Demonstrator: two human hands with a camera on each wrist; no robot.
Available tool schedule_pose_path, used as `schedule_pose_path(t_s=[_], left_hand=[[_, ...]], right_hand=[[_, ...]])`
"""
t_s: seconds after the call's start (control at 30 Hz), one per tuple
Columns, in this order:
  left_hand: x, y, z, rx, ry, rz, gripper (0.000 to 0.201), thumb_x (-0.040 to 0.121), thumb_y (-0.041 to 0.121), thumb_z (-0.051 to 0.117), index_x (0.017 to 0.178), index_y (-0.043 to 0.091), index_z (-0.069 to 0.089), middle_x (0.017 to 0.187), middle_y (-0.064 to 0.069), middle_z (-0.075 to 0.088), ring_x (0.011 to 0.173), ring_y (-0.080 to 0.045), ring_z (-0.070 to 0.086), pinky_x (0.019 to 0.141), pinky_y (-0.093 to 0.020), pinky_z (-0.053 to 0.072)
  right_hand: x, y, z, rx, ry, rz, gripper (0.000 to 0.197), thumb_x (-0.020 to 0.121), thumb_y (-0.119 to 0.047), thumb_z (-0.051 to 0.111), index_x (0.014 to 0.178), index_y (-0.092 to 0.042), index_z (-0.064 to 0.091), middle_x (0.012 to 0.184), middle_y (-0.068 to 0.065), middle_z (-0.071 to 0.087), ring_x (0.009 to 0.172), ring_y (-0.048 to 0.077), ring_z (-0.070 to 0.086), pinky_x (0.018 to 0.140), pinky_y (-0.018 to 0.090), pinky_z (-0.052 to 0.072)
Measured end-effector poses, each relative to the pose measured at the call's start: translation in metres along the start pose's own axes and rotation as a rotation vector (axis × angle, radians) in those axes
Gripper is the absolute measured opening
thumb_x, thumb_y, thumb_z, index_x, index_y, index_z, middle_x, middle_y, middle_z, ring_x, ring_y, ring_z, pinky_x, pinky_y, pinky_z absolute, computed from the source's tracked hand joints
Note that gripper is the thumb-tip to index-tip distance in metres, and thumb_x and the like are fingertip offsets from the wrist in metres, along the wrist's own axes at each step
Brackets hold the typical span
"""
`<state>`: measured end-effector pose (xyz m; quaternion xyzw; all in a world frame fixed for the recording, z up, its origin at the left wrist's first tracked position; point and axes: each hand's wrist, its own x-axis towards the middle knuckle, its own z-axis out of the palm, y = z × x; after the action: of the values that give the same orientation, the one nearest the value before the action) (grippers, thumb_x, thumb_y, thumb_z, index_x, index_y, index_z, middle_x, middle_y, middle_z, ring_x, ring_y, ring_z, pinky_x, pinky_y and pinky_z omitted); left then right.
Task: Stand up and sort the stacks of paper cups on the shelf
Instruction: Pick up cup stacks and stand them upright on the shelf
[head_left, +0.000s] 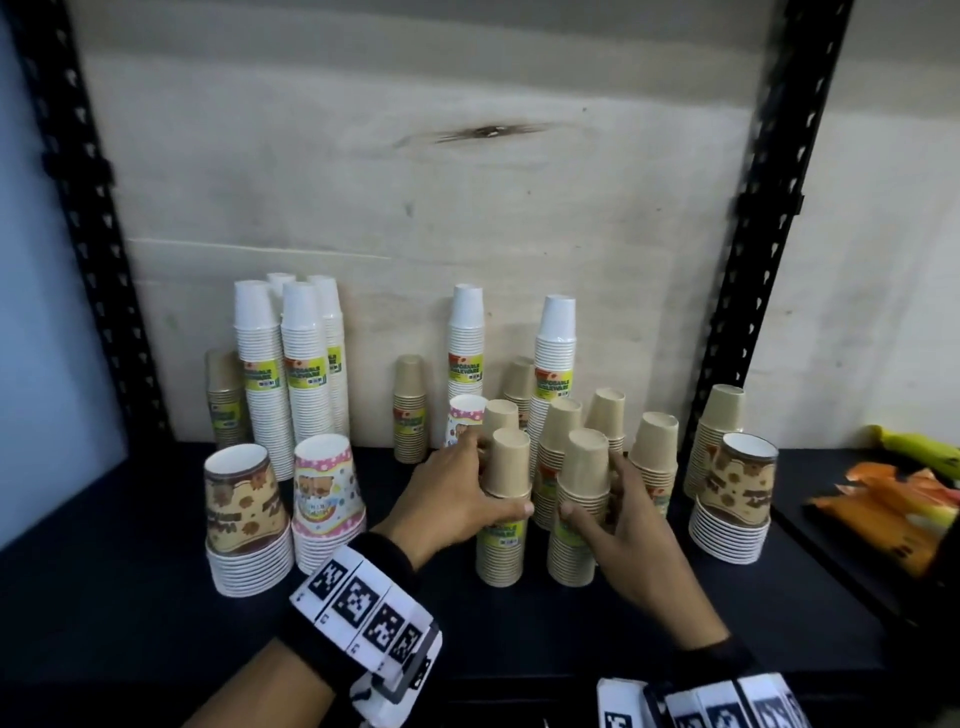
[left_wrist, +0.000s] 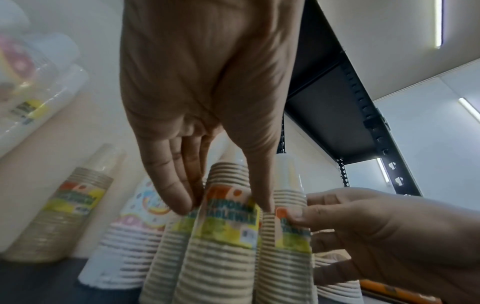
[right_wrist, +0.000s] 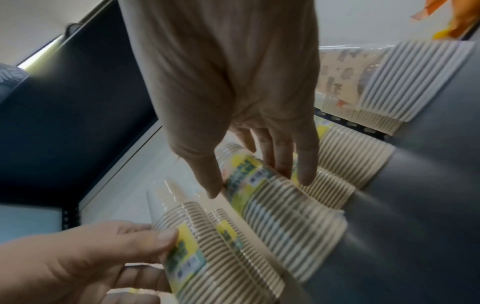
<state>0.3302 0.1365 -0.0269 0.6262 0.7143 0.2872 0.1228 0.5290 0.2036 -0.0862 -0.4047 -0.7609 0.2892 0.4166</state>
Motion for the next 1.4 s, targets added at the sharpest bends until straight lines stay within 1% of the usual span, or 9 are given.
schedule_pose_path(t_s=[0.07,0.2,0.33,0.47,0.63,0.93,1.1,1.23,1.4], left_hand=[[-0.003,-0.009,0.005,0.043,-0.102,-0.052,0.084,0.066,0.052,0.081,0.135,0.023,0.042,0.131,0.006,0.058,0.115,-0.013,0.058,0.096,-0.029,0.047],[-0.005,-0.025,0.021,0.049,-0.262,-0.125,0.080,0.065,0.048,0.082,0.133,0.024,0.047,0.132,0.007,0.058,0.116,-0.013,0.057,0.101,-0.030,0.046],[-0.004,-0.033,0.031,0.044,-0.371,-0.162,0.079,0.071,0.044,0.080,0.139,0.025,0.044,0.137,0.006,0.055,0.121,-0.013,0.055,0.105,-0.030,0.043],[-0.004,-0.032,0.033,0.037,-0.363,-0.178,0.076,0.077,0.045,0.075,0.143,0.026,0.041,0.141,0.004,0.051,0.125,-0.015,0.051,0.106,-0.028,0.040],[-0.005,-0.032,0.037,0.032,-0.347,-0.195,0.082,0.076,0.049,0.074,0.144,0.025,0.036,0.142,0.004,0.050,0.127,-0.015,0.050,0.107,-0.030,0.040],[0.001,-0.028,0.041,0.068,-0.382,-0.198,0.078,0.076,0.053,0.072,0.142,0.028,0.039,0.139,0.004,0.052,0.125,-0.016,0.051,0.108,-0.035,0.041],[0.004,-0.025,0.041,0.112,-0.402,-0.199,0.077,0.079,0.053,0.070,0.144,0.027,0.038,0.141,0.003,0.051,0.127,-0.017,0.050,0.107,-0.033,0.040],[0.007,-0.028,0.041,0.102,-0.410,-0.220,0.077,0.076,0.054,0.073,0.141,0.025,0.043,0.139,0.003,0.052,0.124,-0.016,0.052,0.106,-0.031,0.042],[0.010,-0.030,0.042,0.141,-0.412,-0.221,0.076,0.080,0.053,0.070,0.143,0.024,0.040,0.140,0.001,0.052,0.125,-0.018,0.052,0.106,-0.033,0.042]], right_hand=[[-0.005,0.010,0.005,0.002,-0.029,0.071,0.081,0.081,-0.036,0.076,0.146,-0.031,0.028,0.135,-0.013,0.052,0.125,0.008,0.051,0.106,0.038,0.045],[-0.015,0.030,0.017,0.065,-0.103,0.239,0.085,0.076,-0.039,0.080,0.142,-0.027,0.028,0.125,-0.009,0.057,0.115,0.009,0.058,0.101,0.035,0.049],[-0.020,0.043,0.027,0.139,-0.076,0.317,0.081,0.075,-0.035,0.082,0.134,-0.027,0.027,0.121,-0.006,0.057,0.111,0.008,0.058,0.100,0.036,0.050],[-0.027,0.044,0.031,0.036,-0.007,0.289,0.067,0.075,-0.040,0.080,0.120,-0.033,0.031,0.120,-0.007,0.058,0.112,0.011,0.058,0.096,0.036,0.051],[-0.038,0.032,0.031,-0.122,0.054,0.232,0.064,0.079,-0.048,0.074,0.131,-0.032,0.040,0.122,-0.012,0.056,0.109,0.006,0.056,0.090,0.028,0.048],[-0.038,0.030,0.032,-0.241,0.051,0.212,0.065,0.083,-0.054,0.066,0.139,-0.035,0.039,0.126,-0.014,0.055,0.113,0.006,0.054,0.096,0.033,0.048],[-0.035,0.031,0.036,-0.289,0.072,0.224,0.060,0.082,-0.057,0.065,0.133,-0.031,0.048,0.124,-0.010,0.055,0.111,0.009,0.054,0.092,0.030,0.047],[-0.034,0.034,0.036,-0.328,0.036,0.234,0.061,0.083,-0.056,0.065,0.134,-0.028,0.047,0.127,-0.011,0.053,0.115,0.009,0.052,0.092,0.027,0.045],[-0.032,0.034,0.039,-0.337,0.071,0.236,0.054,0.079,-0.057,0.068,0.123,-0.028,0.054,0.117,-0.011,0.056,0.106,0.008,0.054,0.084,0.025,0.045]])
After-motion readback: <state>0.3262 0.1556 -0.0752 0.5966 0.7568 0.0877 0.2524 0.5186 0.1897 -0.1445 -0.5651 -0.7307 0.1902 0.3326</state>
